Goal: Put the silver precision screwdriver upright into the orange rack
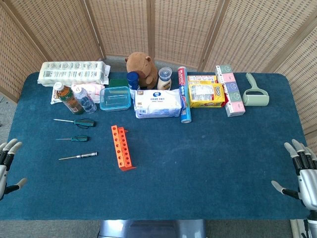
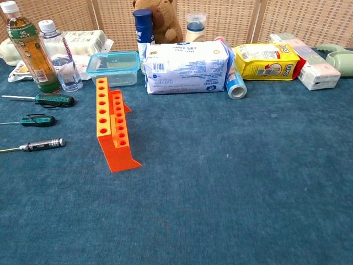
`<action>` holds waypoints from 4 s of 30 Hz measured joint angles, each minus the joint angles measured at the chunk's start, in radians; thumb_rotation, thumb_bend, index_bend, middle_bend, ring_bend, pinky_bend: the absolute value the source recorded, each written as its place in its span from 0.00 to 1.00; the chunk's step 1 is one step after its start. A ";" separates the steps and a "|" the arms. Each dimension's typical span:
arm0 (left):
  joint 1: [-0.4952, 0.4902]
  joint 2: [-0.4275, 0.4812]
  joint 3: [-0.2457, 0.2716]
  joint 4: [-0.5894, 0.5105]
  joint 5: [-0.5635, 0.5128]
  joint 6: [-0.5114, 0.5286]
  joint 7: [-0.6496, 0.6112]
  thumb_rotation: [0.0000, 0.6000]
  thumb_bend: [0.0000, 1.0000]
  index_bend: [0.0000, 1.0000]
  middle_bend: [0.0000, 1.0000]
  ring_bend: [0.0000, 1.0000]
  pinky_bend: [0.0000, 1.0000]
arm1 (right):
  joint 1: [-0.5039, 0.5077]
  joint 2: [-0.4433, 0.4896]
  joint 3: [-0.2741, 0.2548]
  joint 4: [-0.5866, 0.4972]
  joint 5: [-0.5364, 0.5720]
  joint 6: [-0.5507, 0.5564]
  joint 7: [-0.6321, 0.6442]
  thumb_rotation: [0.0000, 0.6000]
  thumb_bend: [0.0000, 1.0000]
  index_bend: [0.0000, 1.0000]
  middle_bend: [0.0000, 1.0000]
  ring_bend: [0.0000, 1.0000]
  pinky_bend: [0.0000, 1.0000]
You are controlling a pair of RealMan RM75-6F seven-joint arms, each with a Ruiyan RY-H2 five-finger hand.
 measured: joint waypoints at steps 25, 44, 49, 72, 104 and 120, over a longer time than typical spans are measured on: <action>-0.021 -0.093 -0.038 0.075 -0.005 0.010 0.005 1.00 0.23 0.13 1.00 0.96 0.93 | -0.006 0.010 -0.005 -0.002 -0.004 0.003 0.033 1.00 0.00 0.03 0.00 0.00 0.00; -0.204 -0.311 -0.137 0.079 -0.323 -0.288 0.276 1.00 0.29 0.35 1.00 0.97 0.94 | -0.011 0.048 0.000 0.011 -0.002 0.013 0.145 1.00 0.00 0.03 0.00 0.00 0.00; -0.242 -0.364 -0.150 0.064 -0.426 -0.326 0.384 1.00 0.27 0.35 1.00 0.97 0.94 | -0.011 0.052 0.000 0.013 0.002 0.009 0.156 1.00 0.00 0.03 0.00 0.00 0.00; -0.409 -0.561 -0.217 0.051 -0.749 -0.310 0.698 1.00 0.35 0.36 1.00 0.97 0.94 | -0.011 0.071 -0.001 0.019 0.000 0.006 0.209 1.00 0.00 0.03 0.00 0.00 0.00; -0.470 -0.643 -0.184 0.120 -0.811 -0.258 0.754 1.00 0.40 0.44 1.00 0.97 0.94 | -0.012 0.081 -0.001 0.021 0.003 0.007 0.235 1.00 0.00 0.03 0.00 0.00 0.00; -0.481 -0.660 -0.169 0.136 -0.806 -0.233 0.774 1.00 0.42 0.50 1.00 0.97 0.94 | -0.014 0.085 0.000 0.021 0.004 0.010 0.246 1.00 0.00 0.03 0.00 0.00 0.00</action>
